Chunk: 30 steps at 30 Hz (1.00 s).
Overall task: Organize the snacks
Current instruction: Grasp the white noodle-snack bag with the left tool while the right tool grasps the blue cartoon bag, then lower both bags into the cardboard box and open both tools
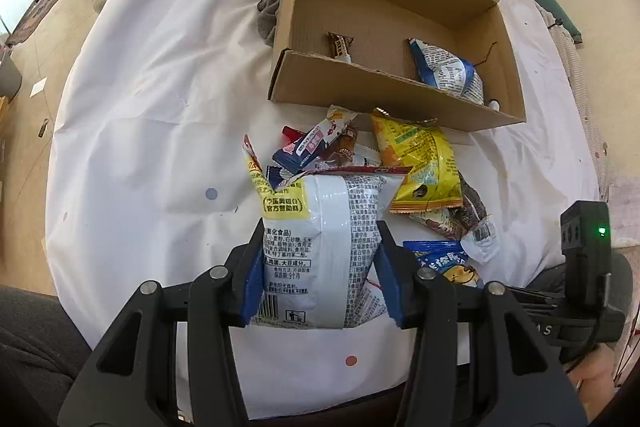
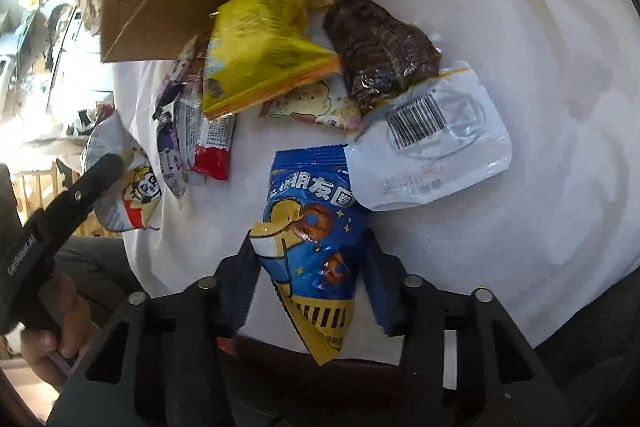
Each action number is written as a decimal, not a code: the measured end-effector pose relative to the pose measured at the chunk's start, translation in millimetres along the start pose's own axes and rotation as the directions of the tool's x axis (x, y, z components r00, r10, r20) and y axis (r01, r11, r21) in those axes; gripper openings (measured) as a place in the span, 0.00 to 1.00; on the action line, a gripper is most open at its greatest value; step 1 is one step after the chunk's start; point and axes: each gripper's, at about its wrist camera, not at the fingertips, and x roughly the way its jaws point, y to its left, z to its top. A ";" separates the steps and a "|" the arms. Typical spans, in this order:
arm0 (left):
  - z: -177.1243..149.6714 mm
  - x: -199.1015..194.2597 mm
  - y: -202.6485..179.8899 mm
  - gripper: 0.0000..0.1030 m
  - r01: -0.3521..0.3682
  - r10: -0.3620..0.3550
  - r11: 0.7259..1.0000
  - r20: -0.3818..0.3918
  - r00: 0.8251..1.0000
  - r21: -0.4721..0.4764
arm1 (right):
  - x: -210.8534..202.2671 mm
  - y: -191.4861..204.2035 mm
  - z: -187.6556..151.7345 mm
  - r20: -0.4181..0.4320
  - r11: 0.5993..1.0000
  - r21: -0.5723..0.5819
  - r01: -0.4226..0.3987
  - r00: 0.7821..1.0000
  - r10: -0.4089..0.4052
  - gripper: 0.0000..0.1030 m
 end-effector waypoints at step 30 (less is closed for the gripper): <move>73.0 -60.1 -22.0 0.43 -0.078 0.060 0.994 0.226 0.972 0.073 | -136.4 20.9 36.8 0.479 0.963 -0.204 -0.174 0.840 0.253 0.33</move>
